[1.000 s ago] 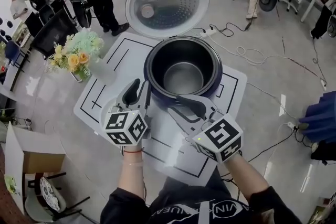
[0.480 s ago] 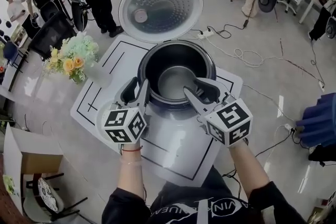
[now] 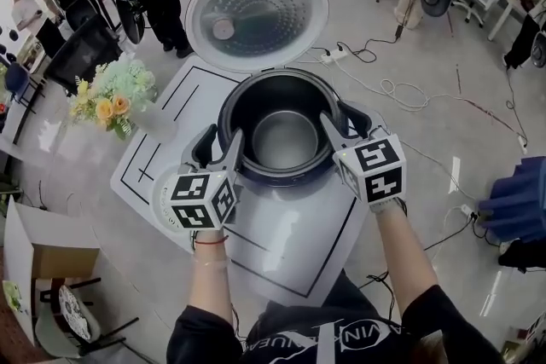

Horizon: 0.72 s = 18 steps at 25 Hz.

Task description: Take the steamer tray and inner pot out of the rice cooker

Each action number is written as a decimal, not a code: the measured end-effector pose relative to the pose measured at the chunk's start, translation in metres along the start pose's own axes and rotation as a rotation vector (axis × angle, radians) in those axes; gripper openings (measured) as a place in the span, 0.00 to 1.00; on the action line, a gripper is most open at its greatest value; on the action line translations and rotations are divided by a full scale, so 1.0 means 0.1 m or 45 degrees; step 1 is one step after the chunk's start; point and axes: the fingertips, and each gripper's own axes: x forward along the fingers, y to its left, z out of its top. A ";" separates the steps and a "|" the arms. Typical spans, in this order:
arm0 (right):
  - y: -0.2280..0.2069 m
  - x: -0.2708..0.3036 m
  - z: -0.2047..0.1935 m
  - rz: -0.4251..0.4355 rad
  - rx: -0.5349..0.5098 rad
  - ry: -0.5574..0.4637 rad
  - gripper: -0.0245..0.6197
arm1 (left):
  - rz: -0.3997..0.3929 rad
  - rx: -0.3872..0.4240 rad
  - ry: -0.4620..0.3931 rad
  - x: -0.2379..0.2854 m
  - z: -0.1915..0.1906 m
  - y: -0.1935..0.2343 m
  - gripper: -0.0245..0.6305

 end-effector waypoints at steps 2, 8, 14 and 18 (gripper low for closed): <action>-0.08 0.08 -0.04 -0.001 0.007 0.027 0.26 | 0.006 0.015 0.021 0.05 -0.03 0.01 0.33; -0.16 0.26 -0.16 0.055 0.030 0.107 0.32 | -0.006 -0.006 0.034 0.16 -0.05 0.04 0.34; -0.18 0.36 -0.19 0.100 0.077 0.144 0.32 | -0.028 0.030 0.085 0.26 -0.05 -0.01 0.34; -0.20 0.37 -0.19 0.106 0.114 0.165 0.32 | -0.023 0.008 0.110 0.27 -0.07 -0.03 0.36</action>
